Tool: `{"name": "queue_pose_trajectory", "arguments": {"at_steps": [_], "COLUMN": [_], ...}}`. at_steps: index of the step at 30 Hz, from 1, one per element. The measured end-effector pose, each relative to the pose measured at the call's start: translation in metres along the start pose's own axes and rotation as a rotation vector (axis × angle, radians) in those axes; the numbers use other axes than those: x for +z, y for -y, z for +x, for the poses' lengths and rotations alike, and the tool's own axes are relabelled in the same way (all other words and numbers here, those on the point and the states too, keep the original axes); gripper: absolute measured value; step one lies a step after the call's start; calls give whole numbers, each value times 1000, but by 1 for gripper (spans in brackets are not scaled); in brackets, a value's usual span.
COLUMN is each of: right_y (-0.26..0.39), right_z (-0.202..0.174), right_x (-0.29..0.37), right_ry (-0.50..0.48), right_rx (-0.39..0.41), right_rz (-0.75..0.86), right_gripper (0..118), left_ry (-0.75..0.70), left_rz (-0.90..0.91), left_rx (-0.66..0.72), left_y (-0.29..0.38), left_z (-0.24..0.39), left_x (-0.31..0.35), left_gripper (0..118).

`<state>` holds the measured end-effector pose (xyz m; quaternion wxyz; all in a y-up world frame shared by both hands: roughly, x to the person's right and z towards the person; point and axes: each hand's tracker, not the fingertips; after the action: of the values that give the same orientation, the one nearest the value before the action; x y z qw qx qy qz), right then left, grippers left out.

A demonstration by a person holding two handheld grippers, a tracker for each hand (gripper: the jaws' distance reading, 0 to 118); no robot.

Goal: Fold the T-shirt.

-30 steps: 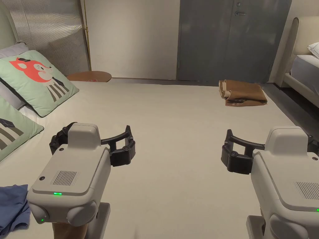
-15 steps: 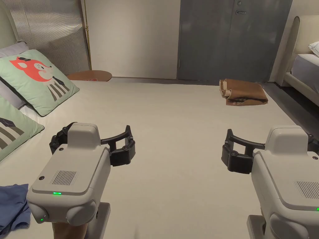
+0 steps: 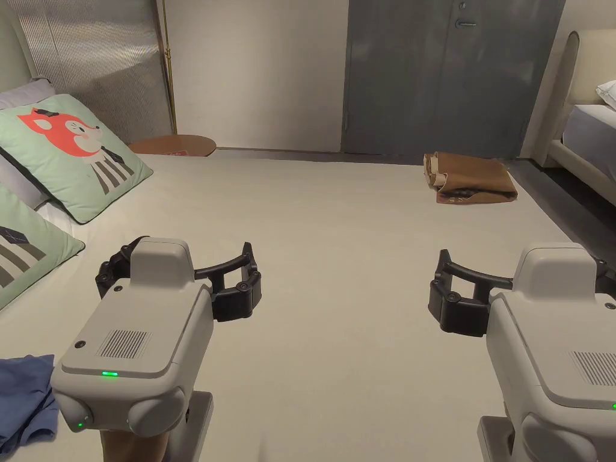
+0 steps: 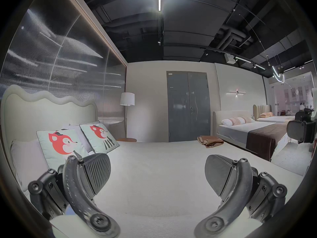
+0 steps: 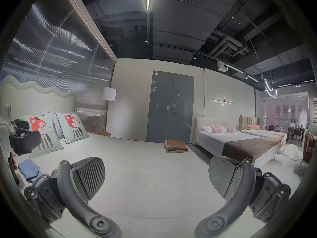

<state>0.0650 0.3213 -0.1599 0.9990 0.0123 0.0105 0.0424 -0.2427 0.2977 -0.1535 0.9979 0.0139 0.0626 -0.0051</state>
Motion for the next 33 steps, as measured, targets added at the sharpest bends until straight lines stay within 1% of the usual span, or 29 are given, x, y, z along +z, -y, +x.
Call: {"name": "queue_pose_trajectory", "arguments": {"at_steps": [4,8,11,14,17,20,22,23,24,26,29,33], "right_y": [0,0,1,-7,-13,-22,-28,-29,-29,-29,-28,-25], "right_z": [1,1,2,0,2,4,4,5,7,9,10,9], "right_x": [0,-1,-9,-11,-17,-24,-26,-27,-30,-31,-29,-30], "right_ry": [-3,-10,-3,79,126,204,268,267,243,230,212,199], "right_rx": [-4,-25,-76,-134,-201,-231,-242,-238,-233,-242,-251,-230], "right_rz": [-2,-18,-91,-192,-316,-469,-537,-565,-588,-599,-590,-577], "right_gripper": [118,118,118,118,118,118,118,118,118,118,118,118], "left_ry": [4,5,8,9,10,11,10,10,11,12,13,13], "left_rz": [1,-3,-5,-6,-5,-5,-2,-1,-1,0,1,5], "left_rx": [1,-1,4,1,-1,2,3,3,4,3,1,3], "left_y": [0,0,0,0,0,-1,-2,-2,-3,-3,-4,-5], "left_z": [-1,-1,-1,-1,-2,-3,-3,-3,-3,-2,-2,-2], "left_x": [0,1,2,2,2,3,3,3,3,3,3,3], "left_gripper": [109,109,109,109,109,109,109,109,109,109,109,109]}}
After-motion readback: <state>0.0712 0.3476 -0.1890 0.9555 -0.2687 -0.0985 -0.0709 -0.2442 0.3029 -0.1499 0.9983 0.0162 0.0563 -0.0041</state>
